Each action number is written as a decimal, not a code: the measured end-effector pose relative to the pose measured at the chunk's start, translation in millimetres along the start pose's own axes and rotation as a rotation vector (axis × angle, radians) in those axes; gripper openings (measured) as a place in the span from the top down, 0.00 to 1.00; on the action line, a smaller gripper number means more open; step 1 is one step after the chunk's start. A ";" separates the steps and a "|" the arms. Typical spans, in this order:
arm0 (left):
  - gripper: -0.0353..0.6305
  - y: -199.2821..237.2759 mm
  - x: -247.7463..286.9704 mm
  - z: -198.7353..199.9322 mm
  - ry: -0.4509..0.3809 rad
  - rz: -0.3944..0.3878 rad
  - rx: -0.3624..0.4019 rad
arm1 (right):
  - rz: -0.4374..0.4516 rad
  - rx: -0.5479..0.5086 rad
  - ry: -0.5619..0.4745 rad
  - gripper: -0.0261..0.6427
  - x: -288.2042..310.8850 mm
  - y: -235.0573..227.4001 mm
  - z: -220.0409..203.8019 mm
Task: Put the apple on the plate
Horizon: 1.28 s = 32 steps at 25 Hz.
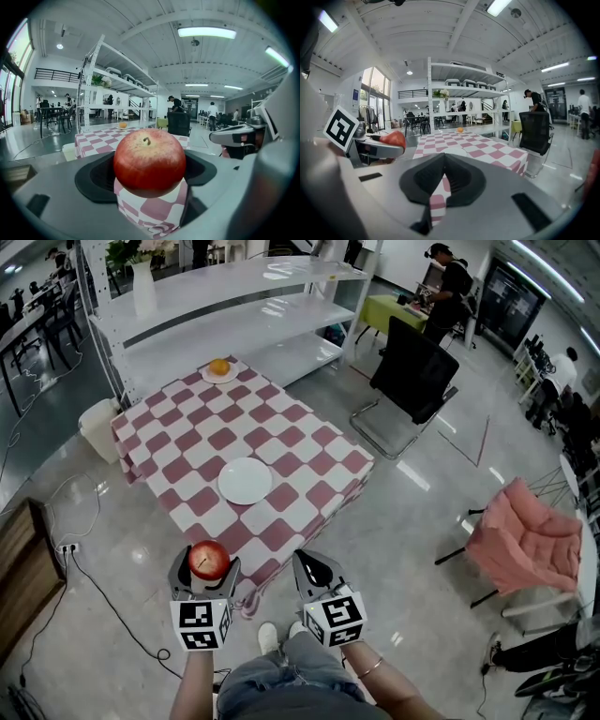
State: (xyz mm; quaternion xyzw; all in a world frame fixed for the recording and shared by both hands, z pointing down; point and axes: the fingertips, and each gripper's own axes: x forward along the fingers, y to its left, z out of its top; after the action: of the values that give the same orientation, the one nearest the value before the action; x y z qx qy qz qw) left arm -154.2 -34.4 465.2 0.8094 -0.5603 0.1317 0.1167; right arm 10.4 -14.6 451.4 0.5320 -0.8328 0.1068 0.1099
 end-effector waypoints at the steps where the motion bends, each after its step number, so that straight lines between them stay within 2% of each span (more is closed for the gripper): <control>1: 0.31 1.5 2.1 0.0 0.001 0.002 -0.003 | -0.001 0.000 0.002 0.94 1.6 -1.1 -0.2; 9: 0.31 9.7 23.9 4.0 0.010 0.022 -0.005 | 0.013 -0.002 0.013 0.94 21.5 -12.7 2.0; 32: 0.31 7.5 138.1 35.9 0.034 0.045 0.003 | 0.069 -0.016 0.048 0.94 101.7 -83.2 16.9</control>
State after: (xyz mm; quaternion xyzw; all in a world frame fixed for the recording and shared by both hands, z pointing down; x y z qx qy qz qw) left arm -111.7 -170.1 479.4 0.7943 -0.5762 0.1489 0.1222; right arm 43.2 -141.5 470.6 0.4991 -0.8487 0.1167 0.1305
